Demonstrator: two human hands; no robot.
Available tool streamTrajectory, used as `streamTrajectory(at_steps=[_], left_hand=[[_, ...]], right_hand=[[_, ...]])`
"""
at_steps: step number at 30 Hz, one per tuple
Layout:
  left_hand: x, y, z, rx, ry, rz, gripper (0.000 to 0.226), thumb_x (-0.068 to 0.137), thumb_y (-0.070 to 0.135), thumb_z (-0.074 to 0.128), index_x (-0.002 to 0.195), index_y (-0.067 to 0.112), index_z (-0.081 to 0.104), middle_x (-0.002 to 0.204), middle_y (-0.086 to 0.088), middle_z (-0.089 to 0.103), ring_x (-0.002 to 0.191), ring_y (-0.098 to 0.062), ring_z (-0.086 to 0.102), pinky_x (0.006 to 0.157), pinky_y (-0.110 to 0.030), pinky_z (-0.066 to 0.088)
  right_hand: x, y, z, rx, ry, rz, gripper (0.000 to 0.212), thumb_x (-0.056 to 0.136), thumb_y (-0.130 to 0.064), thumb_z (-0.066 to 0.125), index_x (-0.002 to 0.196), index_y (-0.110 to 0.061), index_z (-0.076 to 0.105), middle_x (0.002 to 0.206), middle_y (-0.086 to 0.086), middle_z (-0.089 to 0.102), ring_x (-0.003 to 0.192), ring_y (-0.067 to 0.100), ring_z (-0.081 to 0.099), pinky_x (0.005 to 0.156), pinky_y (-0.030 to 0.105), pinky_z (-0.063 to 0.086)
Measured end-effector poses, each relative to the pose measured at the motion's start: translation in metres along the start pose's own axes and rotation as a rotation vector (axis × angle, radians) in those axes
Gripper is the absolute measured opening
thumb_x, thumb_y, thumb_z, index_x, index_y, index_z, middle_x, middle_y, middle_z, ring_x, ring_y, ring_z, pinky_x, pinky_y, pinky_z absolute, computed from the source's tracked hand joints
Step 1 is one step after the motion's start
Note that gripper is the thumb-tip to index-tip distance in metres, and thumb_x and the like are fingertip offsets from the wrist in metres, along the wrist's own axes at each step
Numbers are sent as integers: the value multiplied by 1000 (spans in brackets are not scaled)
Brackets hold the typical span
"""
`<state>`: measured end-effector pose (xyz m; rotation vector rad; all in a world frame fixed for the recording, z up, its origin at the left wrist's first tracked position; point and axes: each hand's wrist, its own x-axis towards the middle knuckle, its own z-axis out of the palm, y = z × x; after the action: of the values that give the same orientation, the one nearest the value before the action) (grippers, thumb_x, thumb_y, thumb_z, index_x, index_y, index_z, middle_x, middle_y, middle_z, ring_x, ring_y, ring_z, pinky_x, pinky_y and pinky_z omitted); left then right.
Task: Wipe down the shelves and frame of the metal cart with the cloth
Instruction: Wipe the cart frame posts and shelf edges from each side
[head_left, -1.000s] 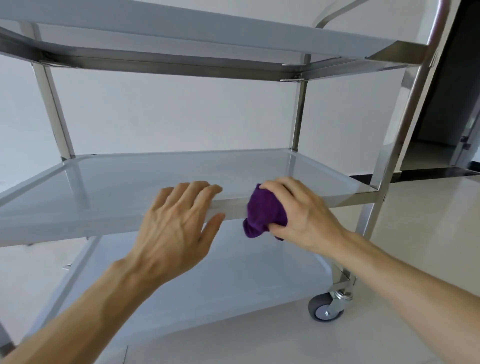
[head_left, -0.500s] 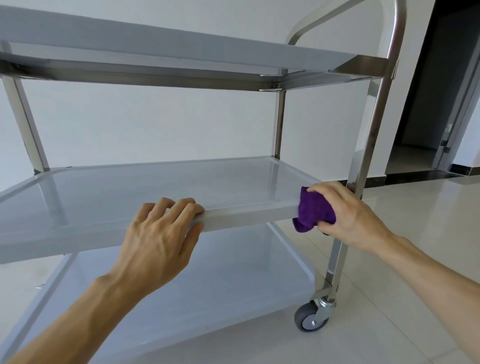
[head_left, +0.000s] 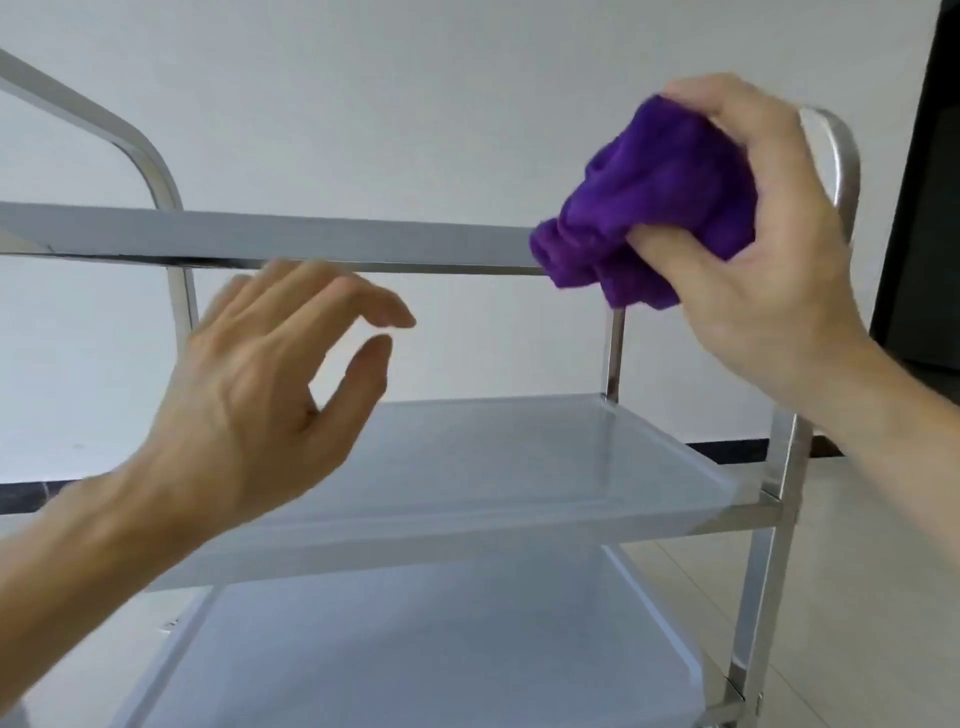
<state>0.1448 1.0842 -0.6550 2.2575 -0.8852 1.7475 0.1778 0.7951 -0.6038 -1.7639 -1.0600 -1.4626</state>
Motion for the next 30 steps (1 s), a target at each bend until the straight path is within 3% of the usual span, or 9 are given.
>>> streamTrajectory(at_steps=[3, 6, 10, 12, 15, 18, 21, 27, 30], left_hand=[[44, -24, -17, -13, 13, -52, 18, 95, 17, 51, 105, 15, 65, 97, 5, 62, 88, -24, 60, 79, -44, 48], [74, -54, -19, 35, -41, -155, 18, 93, 20, 49, 105, 22, 64, 98, 11, 59, 88, -20, 59, 76, -38, 47], [102, -93, -12, 42, -322, -354, 15, 94, 36, 49, 101, 35, 62, 99, 18, 61, 90, -16, 57, 82, -41, 49], [113, -108, -4, 24, -413, -409, 15, 94, 43, 50, 100, 38, 63, 98, 21, 62, 88, -9, 55, 76, -32, 45], [123, -122, 14, -44, -462, -468, 22, 92, 51, 49, 101, 39, 66, 82, 28, 57, 81, 6, 50, 64, -18, 33], [128, -131, 27, -75, -588, -498, 29, 92, 59, 43, 100, 42, 65, 78, 32, 52, 82, 4, 49, 64, -20, 31], [128, -134, 28, -90, -742, -465, 40, 89, 64, 29, 100, 42, 61, 95, 19, 55, 98, -13, 50, 81, -34, 38], [128, -133, 18, -30, -862, -461, 43, 91, 62, 13, 112, 46, 47, 112, 24, 48, 101, -10, 40, 88, -32, 30], [133, -134, 19, -15, -890, -477, 36, 96, 54, 23, 115, 42, 51, 114, 18, 52, 103, -16, 47, 89, -36, 36]], right_hand=[[57, -3, 23, -37, -31, 42, 50, 88, -15, 66, 136, -21, 50, 128, -5, 58, 119, 15, 53, 102, 29, 44], [82, 2, 55, -71, -232, 158, 54, 83, -12, 63, 134, -29, 54, 125, -8, 59, 116, 9, 53, 97, 14, 41], [97, 25, 78, -11, -466, 353, 46, 82, -15, 62, 120, -40, 62, 102, -19, 68, 84, -6, 62, 67, 10, 50], [106, 38, 86, 10, -543, 423, 34, 81, -26, 64, 111, -43, 65, 86, -17, 71, 68, 0, 62, 53, 18, 49], [118, 49, 106, 55, -658, 455, 25, 83, -32, 61, 105, -41, 66, 73, -23, 70, 56, -4, 59, 43, 12, 42], [127, 52, 127, 142, -759, 512, 25, 87, -30, 61, 109, -41, 63, 81, -27, 71, 69, -10, 65, 50, 4, 42], [129, 50, 137, 205, -819, 579, 29, 88, -29, 62, 114, -42, 58, 92, -26, 70, 84, -9, 65, 61, 5, 45], [131, 40, 137, 79, -857, 581, 44, 83, -47, 59, 125, -48, 45, 113, -11, 55, 106, 13, 52, 94, 36, 45], [137, 40, 138, -9, -907, 569, 51, 84, -52, 53, 134, -44, 43, 120, -13, 52, 105, 15, 51, 97, 37, 42]])
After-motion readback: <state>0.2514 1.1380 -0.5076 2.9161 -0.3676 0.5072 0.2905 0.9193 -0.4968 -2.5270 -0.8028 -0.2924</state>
